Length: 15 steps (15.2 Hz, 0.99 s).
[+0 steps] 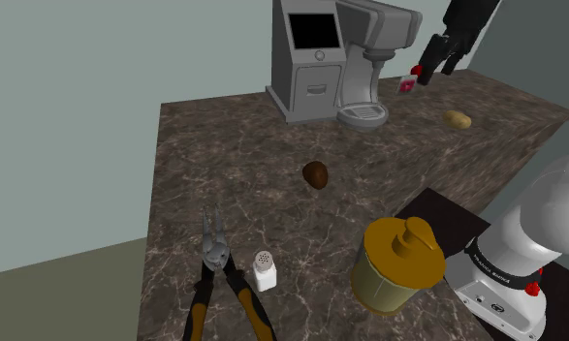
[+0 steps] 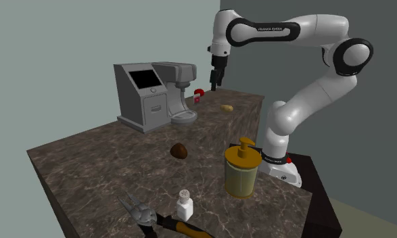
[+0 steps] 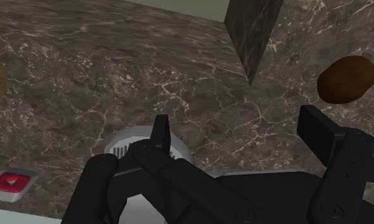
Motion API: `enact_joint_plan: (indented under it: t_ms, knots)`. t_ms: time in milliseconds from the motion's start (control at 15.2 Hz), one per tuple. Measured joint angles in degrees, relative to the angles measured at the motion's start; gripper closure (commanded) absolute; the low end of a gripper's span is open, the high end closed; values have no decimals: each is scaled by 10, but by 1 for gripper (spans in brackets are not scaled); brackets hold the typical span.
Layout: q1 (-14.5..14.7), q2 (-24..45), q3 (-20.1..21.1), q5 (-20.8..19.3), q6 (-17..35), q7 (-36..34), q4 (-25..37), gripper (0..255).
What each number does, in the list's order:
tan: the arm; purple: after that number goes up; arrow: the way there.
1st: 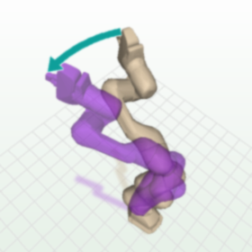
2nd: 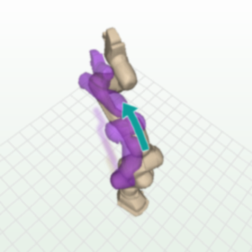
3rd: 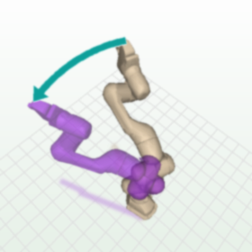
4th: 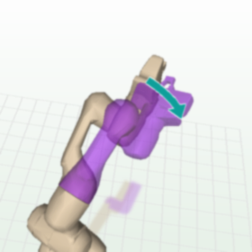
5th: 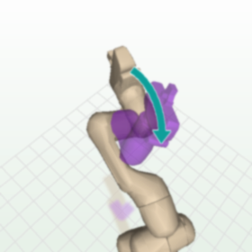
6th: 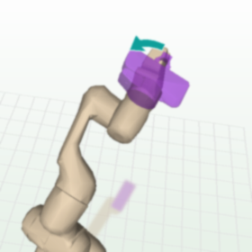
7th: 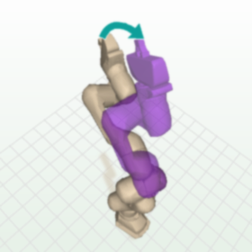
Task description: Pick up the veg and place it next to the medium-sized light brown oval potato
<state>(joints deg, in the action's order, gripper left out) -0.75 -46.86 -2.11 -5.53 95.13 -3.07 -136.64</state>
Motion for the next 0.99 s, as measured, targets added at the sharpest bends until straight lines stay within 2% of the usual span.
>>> enact_joint_plan:
  t_ms: [264, 990]
  knots:
    - [3, 48, 23, 15, 1, -36, 15, 0]
    - [15, 313, 110, 76, -13, -208, 131, 0]
